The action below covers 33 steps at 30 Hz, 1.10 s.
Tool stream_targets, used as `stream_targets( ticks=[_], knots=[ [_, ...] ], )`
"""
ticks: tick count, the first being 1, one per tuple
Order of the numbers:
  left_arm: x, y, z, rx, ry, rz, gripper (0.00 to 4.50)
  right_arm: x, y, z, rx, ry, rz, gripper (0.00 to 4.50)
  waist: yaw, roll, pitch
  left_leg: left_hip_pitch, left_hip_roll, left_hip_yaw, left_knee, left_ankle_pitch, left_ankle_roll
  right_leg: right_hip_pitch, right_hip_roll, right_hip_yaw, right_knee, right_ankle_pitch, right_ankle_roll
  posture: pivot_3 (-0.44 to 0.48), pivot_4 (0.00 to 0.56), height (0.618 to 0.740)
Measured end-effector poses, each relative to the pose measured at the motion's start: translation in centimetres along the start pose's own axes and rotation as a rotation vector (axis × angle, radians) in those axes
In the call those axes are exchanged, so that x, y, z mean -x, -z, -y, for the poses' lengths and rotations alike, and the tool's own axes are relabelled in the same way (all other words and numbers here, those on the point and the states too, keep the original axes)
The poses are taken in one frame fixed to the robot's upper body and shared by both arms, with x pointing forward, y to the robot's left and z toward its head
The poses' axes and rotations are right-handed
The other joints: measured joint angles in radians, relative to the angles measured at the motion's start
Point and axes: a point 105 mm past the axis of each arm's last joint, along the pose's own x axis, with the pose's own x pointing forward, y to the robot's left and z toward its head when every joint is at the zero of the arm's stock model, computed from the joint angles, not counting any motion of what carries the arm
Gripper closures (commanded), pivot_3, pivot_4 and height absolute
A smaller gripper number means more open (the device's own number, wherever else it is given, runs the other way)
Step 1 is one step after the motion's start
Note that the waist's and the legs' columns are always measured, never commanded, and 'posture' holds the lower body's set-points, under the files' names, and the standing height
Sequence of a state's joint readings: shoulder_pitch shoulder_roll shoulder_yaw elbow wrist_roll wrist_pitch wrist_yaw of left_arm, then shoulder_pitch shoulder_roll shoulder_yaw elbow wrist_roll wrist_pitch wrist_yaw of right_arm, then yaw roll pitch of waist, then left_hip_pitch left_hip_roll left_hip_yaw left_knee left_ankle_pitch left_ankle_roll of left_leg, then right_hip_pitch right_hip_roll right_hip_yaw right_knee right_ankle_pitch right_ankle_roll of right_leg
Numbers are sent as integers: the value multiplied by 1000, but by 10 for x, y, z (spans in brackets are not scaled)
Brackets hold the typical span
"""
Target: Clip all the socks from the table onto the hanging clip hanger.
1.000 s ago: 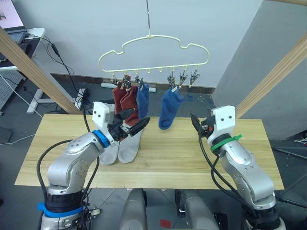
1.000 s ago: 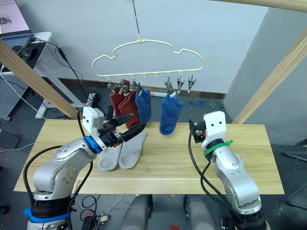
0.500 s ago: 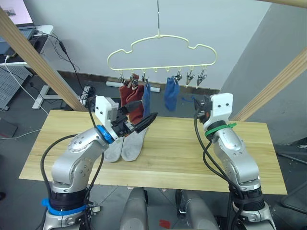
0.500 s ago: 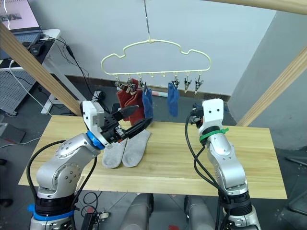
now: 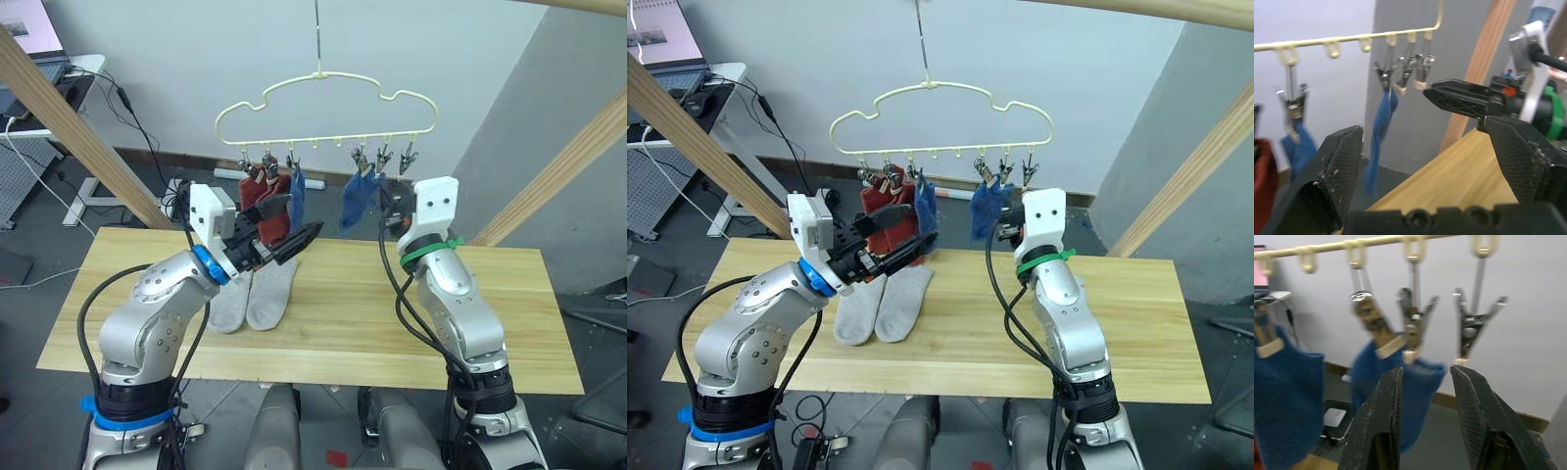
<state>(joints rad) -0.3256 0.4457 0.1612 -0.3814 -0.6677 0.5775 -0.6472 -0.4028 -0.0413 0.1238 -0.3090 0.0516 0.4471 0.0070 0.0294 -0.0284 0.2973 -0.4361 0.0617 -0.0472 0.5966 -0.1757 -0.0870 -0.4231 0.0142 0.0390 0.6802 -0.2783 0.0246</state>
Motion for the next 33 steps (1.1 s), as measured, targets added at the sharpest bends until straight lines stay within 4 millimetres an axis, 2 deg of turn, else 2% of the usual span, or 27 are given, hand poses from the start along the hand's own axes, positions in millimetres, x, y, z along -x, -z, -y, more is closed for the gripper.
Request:
stream_targets(
  ticks=[6,12,17,23,29,33],
  knots=[
    [2,1,0,-3,-9,-3,91,2,-1,-8,-13,-28,6,2880,5,0,0,0,0,-1,2,0,0,1,0,-1,1,0,0,239,232,740],
    [4,-6,12,-1,35,13,91,-10,-8,-12,-33,-29,31,2880,8,0,-1,1,1,-1,2,0,0,1,0,-1,1,3,-5,246,229,740],
    [6,-6,14,-4,39,1,91,-14,-3,-5,-58,18,19,2880,24,0,-1,1,0,-1,2,0,0,1,0,-1,1,3,-5,241,232,740],
    [7,-6,13,-9,39,-4,91,-24,-14,-1,-58,50,58,2880,27,0,-1,1,0,-1,4,0,0,2,0,-1,1,4,-6,238,231,740],
    [7,-6,14,-9,43,-4,91,-27,-9,3,-57,86,39,2880,27,0,-2,1,1,-1,4,0,0,2,0,-1,2,5,-7,238,232,740],
    [7,-6,14,-9,43,-5,91,-31,-14,1,-59,85,53,2880,27,0,-2,1,1,-1,5,0,0,2,0,-1,2,5,-7,251,238,740]
  ],
)
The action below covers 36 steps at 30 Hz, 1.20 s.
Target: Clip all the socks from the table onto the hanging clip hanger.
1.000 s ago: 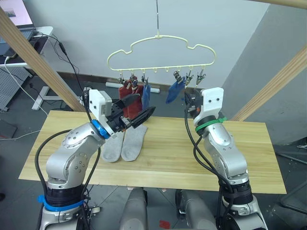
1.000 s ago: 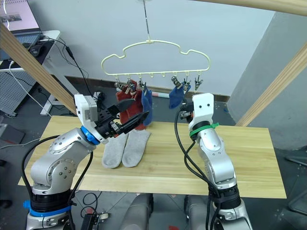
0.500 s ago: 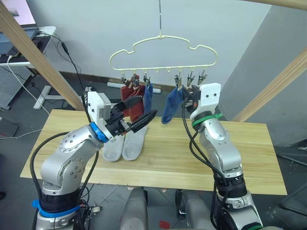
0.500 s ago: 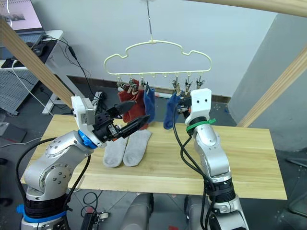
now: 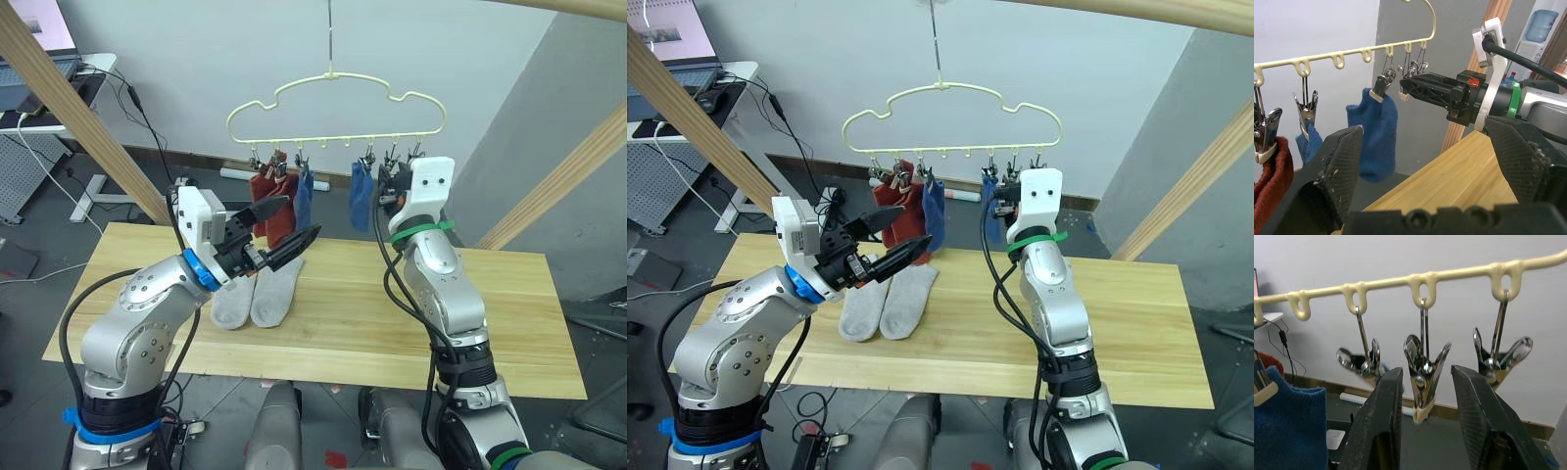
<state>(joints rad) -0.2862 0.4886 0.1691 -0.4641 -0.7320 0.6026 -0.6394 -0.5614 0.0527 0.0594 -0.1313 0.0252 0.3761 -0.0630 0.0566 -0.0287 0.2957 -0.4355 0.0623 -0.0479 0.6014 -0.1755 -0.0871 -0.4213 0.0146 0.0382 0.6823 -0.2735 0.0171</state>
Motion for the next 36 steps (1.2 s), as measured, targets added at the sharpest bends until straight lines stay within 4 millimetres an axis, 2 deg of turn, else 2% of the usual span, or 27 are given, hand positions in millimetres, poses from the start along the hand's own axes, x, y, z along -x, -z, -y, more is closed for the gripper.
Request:
stream_targets(
  ticks=[15,29,30,34,36],
  knots=[
    [1,1,-2,3,-22,-2,91,-11,-5,-9,-22,-15,24,2880,2,0,0,0,0,0,2,0,0,0,0,0,1,1,-1,261,240,740],
    [1,1,-2,4,-23,-1,91,-14,-7,-5,-34,1,32,2880,3,0,0,0,0,0,3,0,0,1,0,0,2,1,-1,259,241,740],
    [1,1,-2,5,-23,-1,91,-14,-7,-5,-39,2,33,3264,3,0,0,0,0,0,3,0,0,1,0,0,2,1,-1,259,241,740],
    [0,1,-2,5,-23,0,91,-14,-7,-5,-53,2,33,4249,3,0,0,0,0,0,4,0,0,1,0,0,2,1,-1,258,241,740],
    [0,1,-2,8,-29,1,91,-14,-7,-6,-58,-1,33,4471,3,0,0,0,0,0,4,0,0,1,0,0,3,1,-1,258,241,740]
  ],
)
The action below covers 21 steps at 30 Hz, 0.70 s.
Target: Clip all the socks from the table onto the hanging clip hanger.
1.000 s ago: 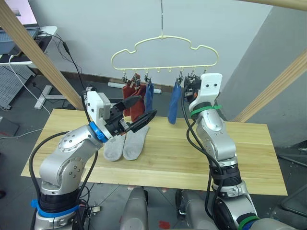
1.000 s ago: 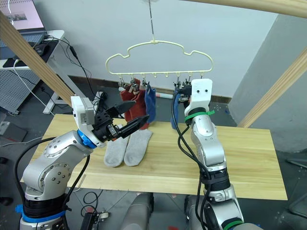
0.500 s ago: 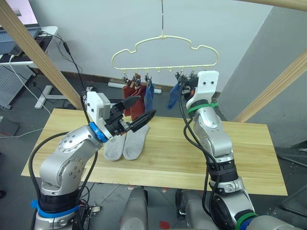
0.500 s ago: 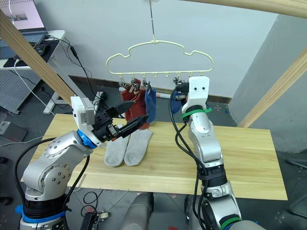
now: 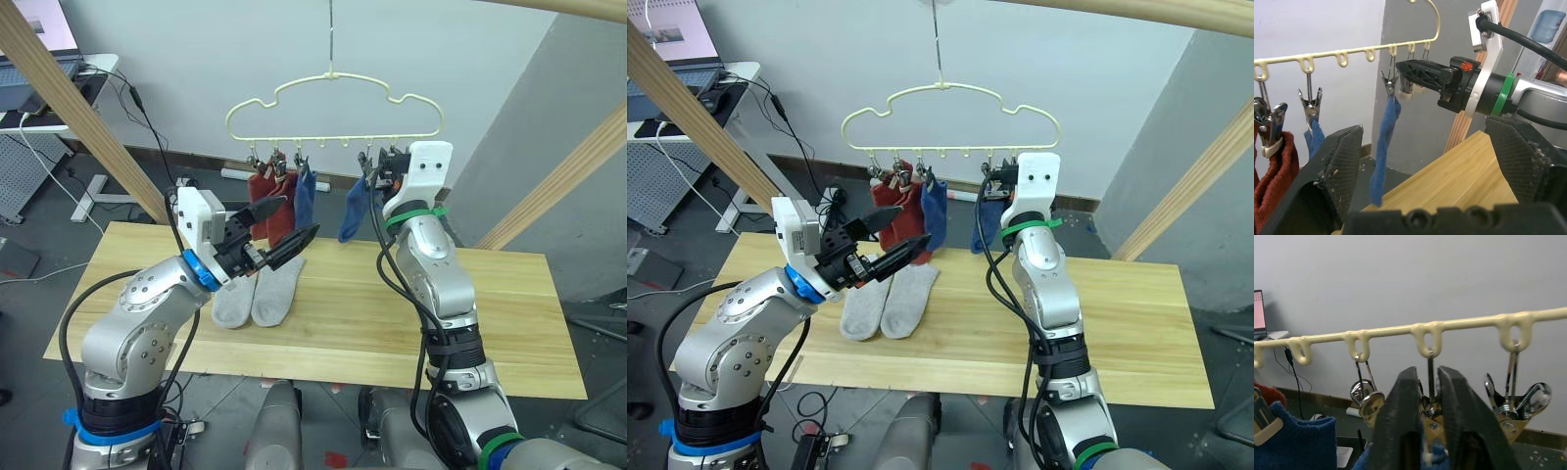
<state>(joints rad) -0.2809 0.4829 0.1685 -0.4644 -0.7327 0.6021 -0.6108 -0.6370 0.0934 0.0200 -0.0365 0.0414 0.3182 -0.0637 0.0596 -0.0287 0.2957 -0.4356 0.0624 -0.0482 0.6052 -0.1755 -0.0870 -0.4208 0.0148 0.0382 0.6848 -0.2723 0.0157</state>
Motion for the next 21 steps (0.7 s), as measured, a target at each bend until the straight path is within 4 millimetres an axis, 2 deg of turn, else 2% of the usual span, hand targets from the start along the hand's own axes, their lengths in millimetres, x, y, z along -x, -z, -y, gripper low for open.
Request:
stream_targets(
  ticks=[4,7,10,15,17,19,21],
  knots=[
    [-2,2,0,17,-14,6,91,0,1,4,-10,-6,-10,4471,0,0,0,0,0,0,1,0,0,0,0,0,1,0,0,237,247,740],
    [0,11,-4,48,-70,-10,91,1,-1,14,-17,-31,-33,4471,-1,0,0,0,0,0,3,0,0,0,0,0,3,0,0,220,251,740],
    [5,41,-25,93,-221,-87,91,2,-5,22,-59,-90,-72,4471,1,0,0,2,0,0,4,0,0,1,0,0,4,0,0,186,260,740],
    [31,111,-76,59,-522,-273,91,9,-8,27,-94,-200,-152,4471,-3,1,0,2,0,0,3,0,1,0,1,1,5,-2,3,164,274,740],
    [39,132,-89,58,-598,-306,91,11,-10,28,-94,-218,-165,4471,-2,1,0,2,0,0,3,0,1,0,1,1,4,-2,4,147,281,740],
    [38,144,-92,59,-610,-318,91,14,-9,28,-94,-223,-180,4471,-2,0,0,1,-1,0,3,0,1,0,0,1,4,-2,4,139,285,740],
    [27,153,-89,47,-577,-320,91,17,-8,26,-97,-226,-193,4471,-1,0,0,1,-1,0,3,0,1,1,0,1,3,-2,4,127,290,740]
  ],
)
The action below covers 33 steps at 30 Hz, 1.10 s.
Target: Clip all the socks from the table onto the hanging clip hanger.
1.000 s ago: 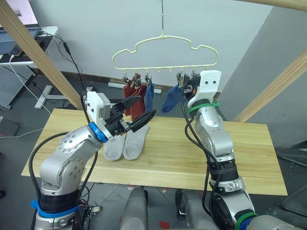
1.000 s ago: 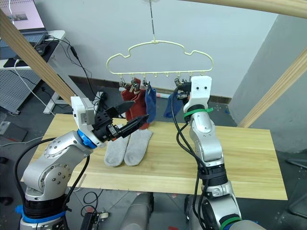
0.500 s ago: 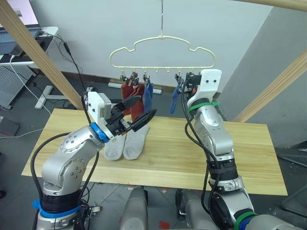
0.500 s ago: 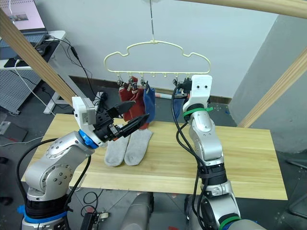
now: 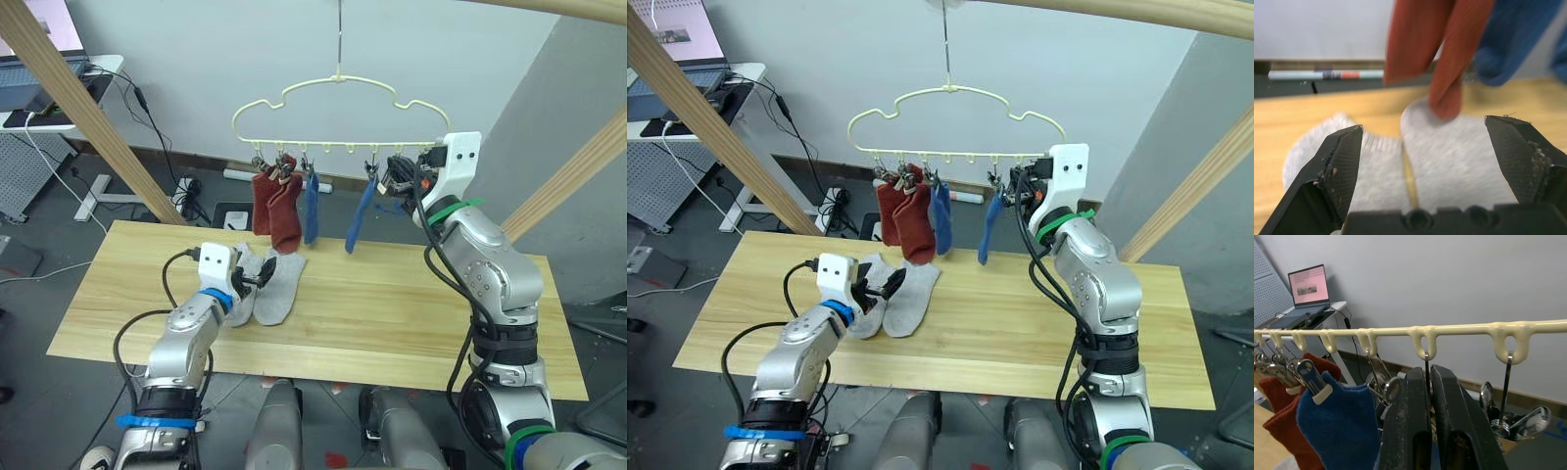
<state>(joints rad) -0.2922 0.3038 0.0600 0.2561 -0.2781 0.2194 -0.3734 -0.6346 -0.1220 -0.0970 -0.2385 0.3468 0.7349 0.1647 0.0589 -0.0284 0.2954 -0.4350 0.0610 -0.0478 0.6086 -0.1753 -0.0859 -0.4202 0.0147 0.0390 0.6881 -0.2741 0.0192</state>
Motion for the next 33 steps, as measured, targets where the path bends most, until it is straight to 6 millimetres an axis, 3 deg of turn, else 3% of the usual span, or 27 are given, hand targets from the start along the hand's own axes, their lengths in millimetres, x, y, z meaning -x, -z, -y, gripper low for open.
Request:
stream_targets(
  ticks=[5,8,12,14,23,31,33],
  knots=[
    [-19,-1,23,-60,87,17,91,7,1,-3,-14,21,-6,4471,-7,0,0,0,0,0,0,0,0,0,0,0,0,0,1,108,294,740],
    [-22,7,22,-92,86,-10,91,9,-1,-4,-13,34,-2,4471,-12,0,0,1,1,0,0,0,0,0,1,0,1,0,1,97,294,740],
    [-22,34,21,-139,93,-126,91,10,-1,-3,-21,46,-8,4471,-12,0,0,0,0,0,0,0,0,0,1,0,0,0,1,89,292,740],
    [-26,32,23,-162,120,-151,91,11,-2,-2,-27,52,-11,4471,-9,0,0,1,0,-1,0,0,0,1,0,0,0,0,2,89,292,740],
    [-26,37,29,-348,201,-212,2088,11,-7,9,15,77,-27,4500,-10,1,-1,1,0,0,0,0,0,1,0,0,0,0,2,81,302,740],
    [-14,47,47,-388,258,-185,4405,9,-11,18,52,81,-45,4500,-9,1,-1,1,0,-1,0,0,0,2,0,0,-1,0,2,97,307,740],
    [-11,49,53,-375,279,-176,4461,8,-11,19,53,76,-50,4500,-9,1,-1,1,0,0,0,0,0,2,0,0,-2,0,2,97,307,740]
  ],
)
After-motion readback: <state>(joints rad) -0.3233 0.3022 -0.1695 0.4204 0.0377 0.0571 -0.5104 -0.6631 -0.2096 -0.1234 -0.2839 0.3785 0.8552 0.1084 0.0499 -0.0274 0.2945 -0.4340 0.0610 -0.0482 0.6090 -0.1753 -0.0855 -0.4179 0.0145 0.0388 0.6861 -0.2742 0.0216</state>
